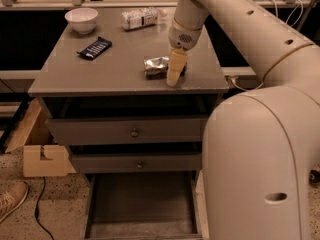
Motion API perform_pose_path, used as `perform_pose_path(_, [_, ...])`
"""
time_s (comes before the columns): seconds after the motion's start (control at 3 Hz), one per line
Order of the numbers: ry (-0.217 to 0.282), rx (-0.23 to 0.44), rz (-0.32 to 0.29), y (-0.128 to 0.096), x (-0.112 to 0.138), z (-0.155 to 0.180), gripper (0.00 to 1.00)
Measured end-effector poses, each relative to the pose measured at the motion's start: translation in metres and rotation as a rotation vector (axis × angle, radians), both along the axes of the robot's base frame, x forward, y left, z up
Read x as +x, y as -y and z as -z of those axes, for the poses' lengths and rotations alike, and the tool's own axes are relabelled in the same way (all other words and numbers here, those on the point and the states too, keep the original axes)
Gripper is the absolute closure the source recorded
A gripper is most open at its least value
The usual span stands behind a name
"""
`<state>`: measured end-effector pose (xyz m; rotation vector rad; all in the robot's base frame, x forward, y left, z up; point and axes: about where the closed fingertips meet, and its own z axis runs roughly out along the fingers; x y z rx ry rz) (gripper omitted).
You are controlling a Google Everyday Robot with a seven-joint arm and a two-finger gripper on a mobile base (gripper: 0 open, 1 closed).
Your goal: Place redbull can into bottom drawer
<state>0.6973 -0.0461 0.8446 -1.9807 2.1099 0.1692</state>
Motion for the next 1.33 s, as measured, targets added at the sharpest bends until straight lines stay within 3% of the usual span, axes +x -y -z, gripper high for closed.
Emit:
perform_pose_path(0.67, [-0.021,0.003,0.035,0.005,-0.007,0.006,0.65])
perform_pose_path(1.0, [0.019,0.08,0.076,0.028,-0.04,-0.012,0.89])
perform_pose_path(1.33, [0.089,0.2,0.086,0.062,-0.122,-0.041,1.0])
